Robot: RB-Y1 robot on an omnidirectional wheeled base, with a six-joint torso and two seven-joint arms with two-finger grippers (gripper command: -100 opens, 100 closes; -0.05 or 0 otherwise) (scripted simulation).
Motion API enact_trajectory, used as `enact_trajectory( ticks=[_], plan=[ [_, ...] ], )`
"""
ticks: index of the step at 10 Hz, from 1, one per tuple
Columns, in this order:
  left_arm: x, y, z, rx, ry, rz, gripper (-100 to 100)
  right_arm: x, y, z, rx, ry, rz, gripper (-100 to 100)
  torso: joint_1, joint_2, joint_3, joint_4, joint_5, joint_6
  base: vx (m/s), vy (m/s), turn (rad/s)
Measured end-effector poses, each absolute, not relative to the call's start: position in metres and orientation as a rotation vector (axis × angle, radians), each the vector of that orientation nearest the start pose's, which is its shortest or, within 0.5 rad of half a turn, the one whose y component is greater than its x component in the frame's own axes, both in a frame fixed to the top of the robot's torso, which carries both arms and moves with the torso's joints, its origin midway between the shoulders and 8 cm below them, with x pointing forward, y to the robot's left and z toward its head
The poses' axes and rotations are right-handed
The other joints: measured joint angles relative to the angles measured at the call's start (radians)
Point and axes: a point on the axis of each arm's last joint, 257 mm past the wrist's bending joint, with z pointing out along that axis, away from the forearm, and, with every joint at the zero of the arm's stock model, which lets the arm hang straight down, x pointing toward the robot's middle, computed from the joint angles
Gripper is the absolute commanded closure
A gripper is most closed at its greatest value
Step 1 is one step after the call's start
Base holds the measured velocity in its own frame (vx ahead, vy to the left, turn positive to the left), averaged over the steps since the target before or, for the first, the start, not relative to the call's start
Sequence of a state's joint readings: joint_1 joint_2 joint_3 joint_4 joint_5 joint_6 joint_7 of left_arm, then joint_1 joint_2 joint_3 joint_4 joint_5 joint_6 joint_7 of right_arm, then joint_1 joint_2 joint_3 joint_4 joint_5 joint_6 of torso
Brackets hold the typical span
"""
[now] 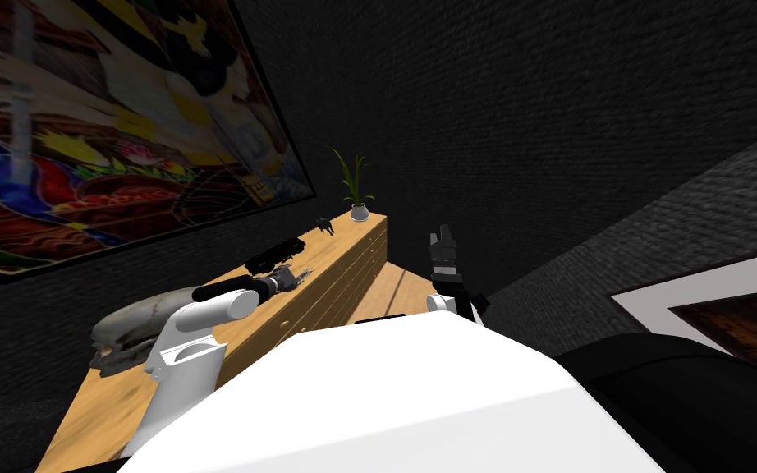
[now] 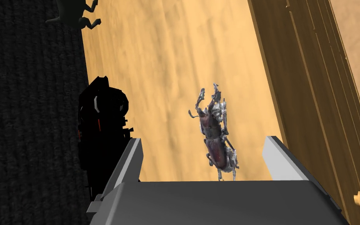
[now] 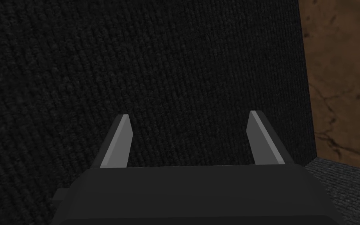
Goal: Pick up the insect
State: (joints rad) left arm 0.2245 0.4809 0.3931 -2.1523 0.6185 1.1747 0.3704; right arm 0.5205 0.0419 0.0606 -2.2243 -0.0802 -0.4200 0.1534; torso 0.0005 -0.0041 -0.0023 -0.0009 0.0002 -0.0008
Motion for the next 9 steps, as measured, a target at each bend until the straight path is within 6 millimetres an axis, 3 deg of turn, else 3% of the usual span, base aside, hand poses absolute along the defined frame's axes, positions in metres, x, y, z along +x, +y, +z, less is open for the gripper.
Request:
enact_trajectory(
  ticks=[9],
  plan=[
    [0.368,0.419,-0.26,-2.306,1.377,-0.71,-100,0.366,-0.277,-0.024,0.806,0.686,1.231,0,-0.001,0.0,0.0,0.0,0.0,0.0,0.07,-0.004,0.011]
  ],
)
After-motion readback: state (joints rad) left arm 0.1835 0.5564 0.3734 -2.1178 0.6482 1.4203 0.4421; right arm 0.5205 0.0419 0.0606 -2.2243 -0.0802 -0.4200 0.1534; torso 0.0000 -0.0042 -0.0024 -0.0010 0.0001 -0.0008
